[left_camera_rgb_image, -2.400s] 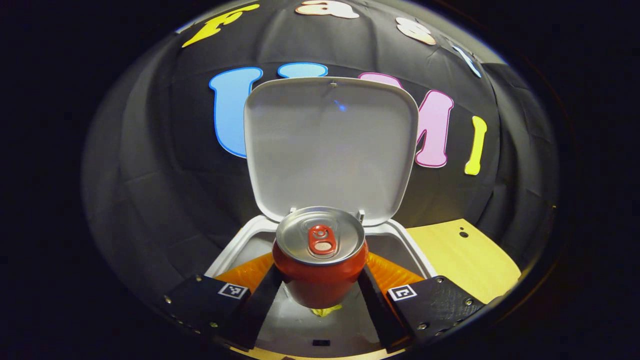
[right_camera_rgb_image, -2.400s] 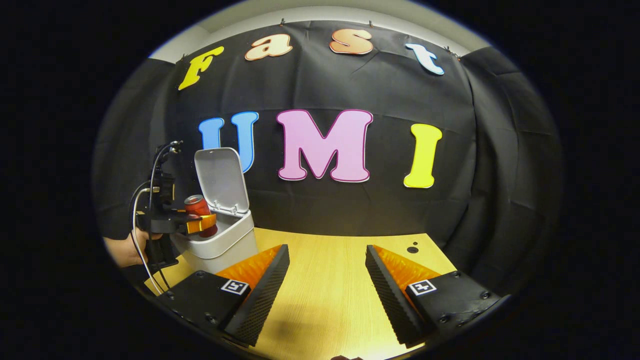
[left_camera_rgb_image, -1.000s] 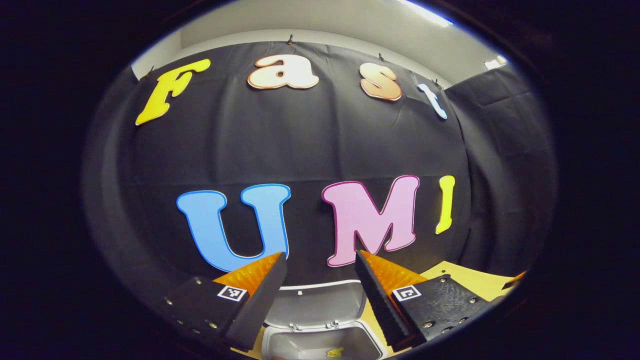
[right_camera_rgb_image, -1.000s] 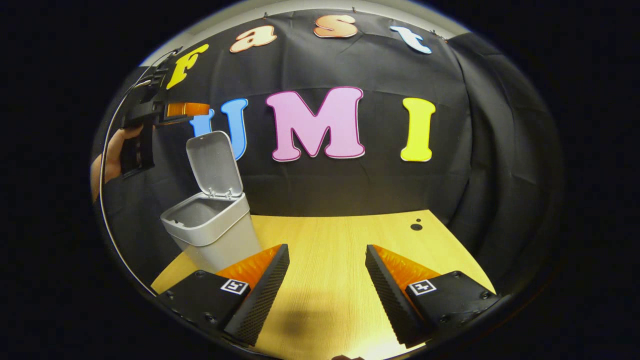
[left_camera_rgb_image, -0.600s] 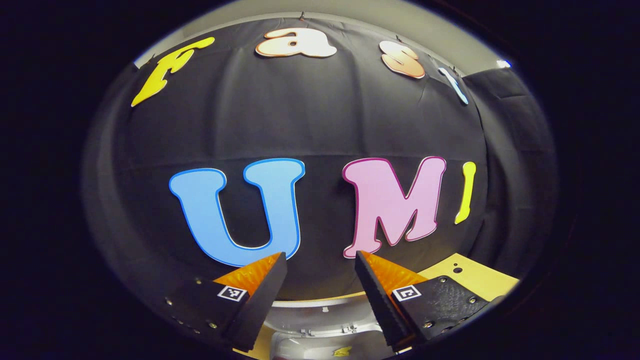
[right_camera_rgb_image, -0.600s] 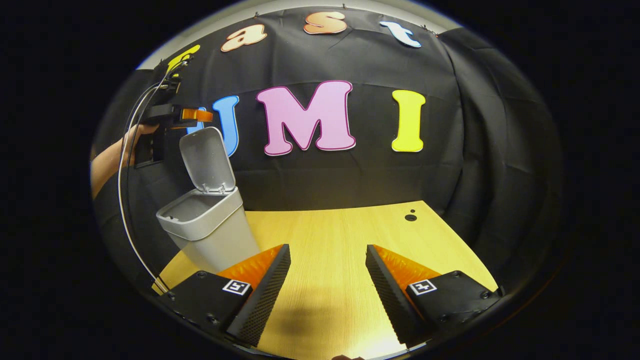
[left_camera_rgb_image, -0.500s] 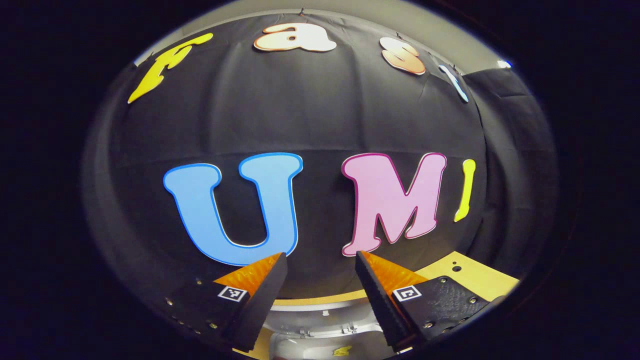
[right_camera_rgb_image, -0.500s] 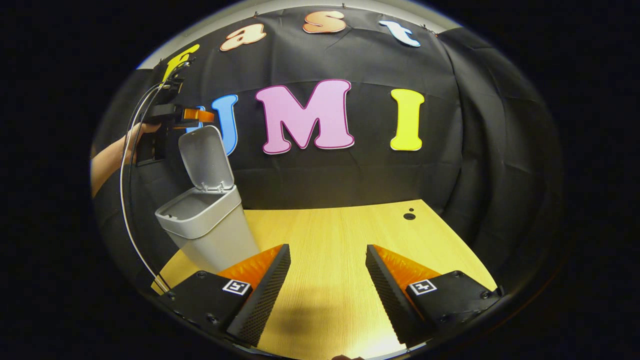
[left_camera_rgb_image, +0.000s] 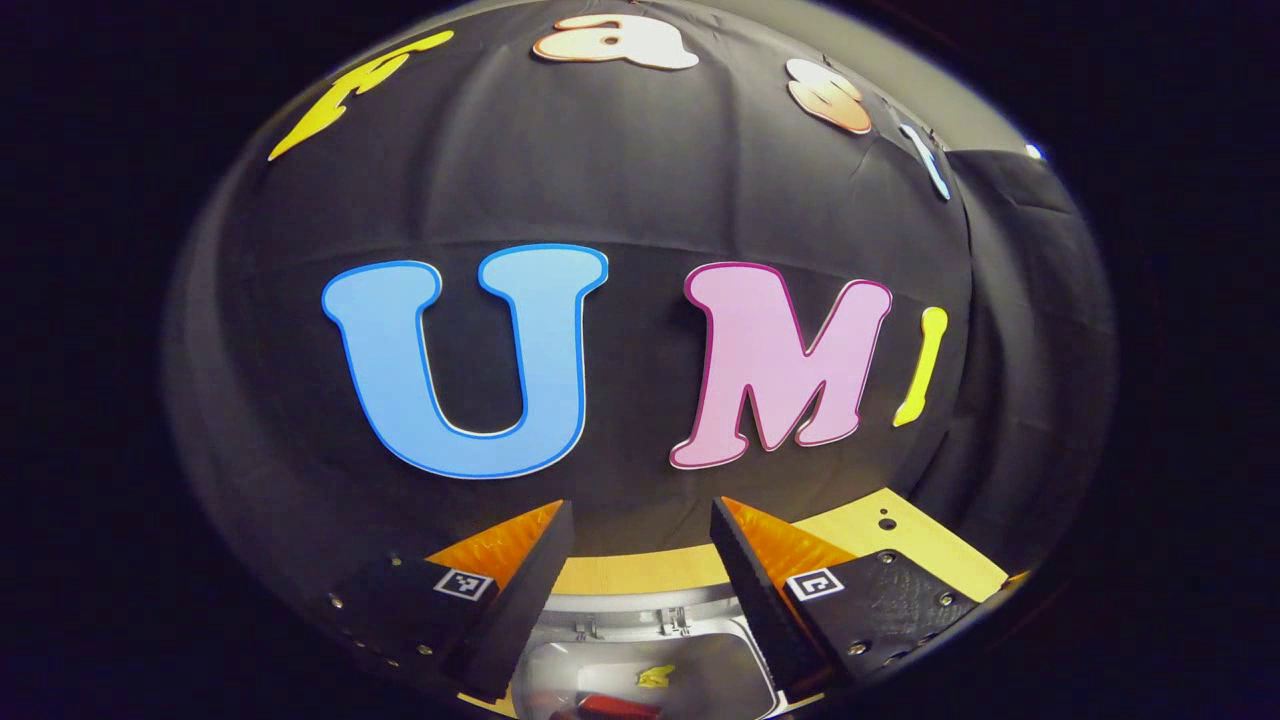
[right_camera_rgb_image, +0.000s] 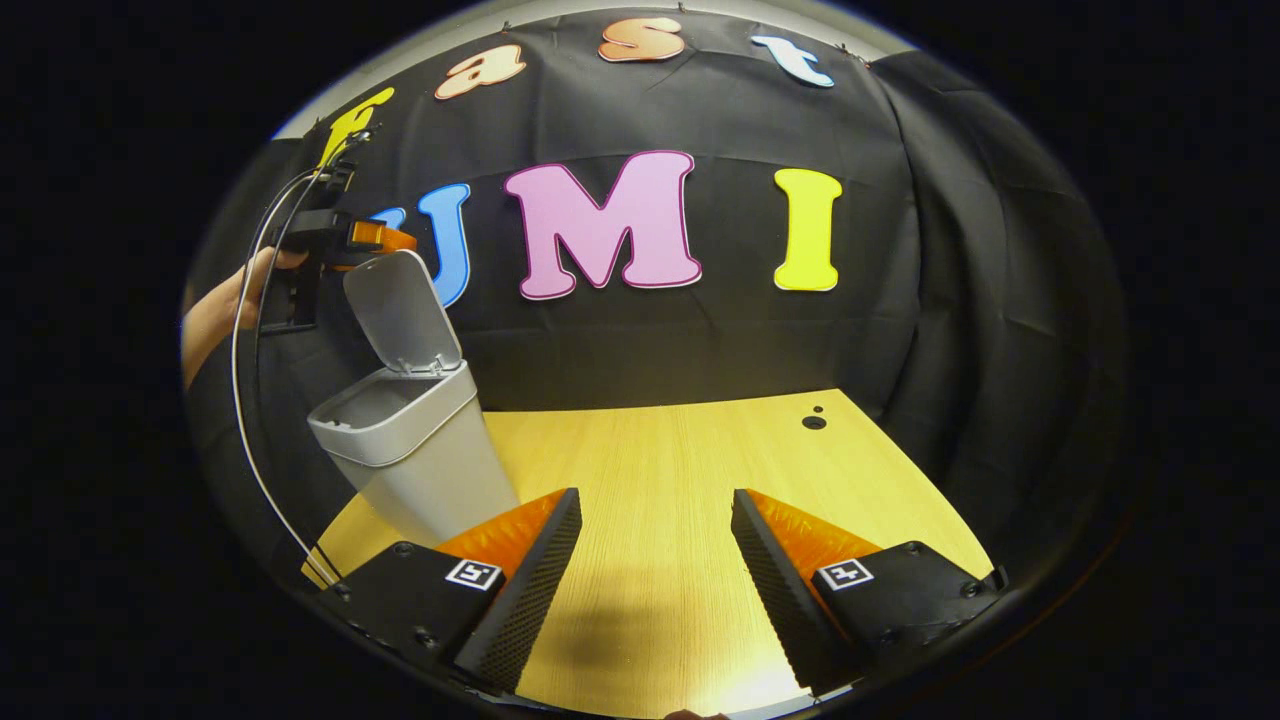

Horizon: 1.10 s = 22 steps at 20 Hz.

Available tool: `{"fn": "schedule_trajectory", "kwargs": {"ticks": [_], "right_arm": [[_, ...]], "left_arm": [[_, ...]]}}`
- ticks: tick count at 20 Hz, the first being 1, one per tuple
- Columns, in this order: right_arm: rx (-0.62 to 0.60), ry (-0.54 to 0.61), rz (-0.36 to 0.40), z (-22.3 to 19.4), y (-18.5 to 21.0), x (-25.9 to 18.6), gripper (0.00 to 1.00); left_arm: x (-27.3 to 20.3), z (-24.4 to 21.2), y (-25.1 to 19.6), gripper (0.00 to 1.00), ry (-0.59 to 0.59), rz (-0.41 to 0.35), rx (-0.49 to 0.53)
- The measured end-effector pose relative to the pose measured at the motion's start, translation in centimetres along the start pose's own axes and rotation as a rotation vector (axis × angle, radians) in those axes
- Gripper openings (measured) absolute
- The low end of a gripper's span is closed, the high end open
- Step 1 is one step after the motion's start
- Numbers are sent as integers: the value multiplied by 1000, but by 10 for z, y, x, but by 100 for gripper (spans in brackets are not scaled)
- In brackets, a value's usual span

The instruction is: Press the lid of the desktop garbage bin to open it, pick up the crumpled paper on the desktop and throw it into the bin, then pick up the pop can on the desktop and drop it into the bin, and finally close the garbage bin lid.

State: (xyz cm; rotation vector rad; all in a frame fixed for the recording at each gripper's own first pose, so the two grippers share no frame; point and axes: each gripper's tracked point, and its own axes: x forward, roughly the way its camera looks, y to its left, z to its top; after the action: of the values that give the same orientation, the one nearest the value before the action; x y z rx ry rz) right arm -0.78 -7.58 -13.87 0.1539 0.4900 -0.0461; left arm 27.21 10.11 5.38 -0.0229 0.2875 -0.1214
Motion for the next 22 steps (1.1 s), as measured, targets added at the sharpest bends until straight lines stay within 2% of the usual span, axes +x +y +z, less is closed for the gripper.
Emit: {"fn": "schedule_trajectory", "kwargs": {"ticks": [4, 8, 13, 16, 20, 22], "right_arm": [[-10, -10, 12, 2, 6, -2, 98], [-44, -7, 33, 1, 15, -1, 98], [-90, 16, 73, -6, 31, 3, 98], [-121, 25, 102, -10, 42, 3, 98], [-147, 32, 137, -14, 55, 5, 98], [-156, 26, 145, -11, 58, 6, 98]], "left_arm": [[-26, -21, -5, 92, 3, 8, 5], [-48, -54, -4, 92, 11, 20, -49], [-65, -127, -10, 92, 139, -2, -47], [-73, -153, -14, 92, 156, -7, -79], [-75, -188, -15, 93, 189, 20, -4], [-75, -184, -17, 94, 131, 40, 43]]}}
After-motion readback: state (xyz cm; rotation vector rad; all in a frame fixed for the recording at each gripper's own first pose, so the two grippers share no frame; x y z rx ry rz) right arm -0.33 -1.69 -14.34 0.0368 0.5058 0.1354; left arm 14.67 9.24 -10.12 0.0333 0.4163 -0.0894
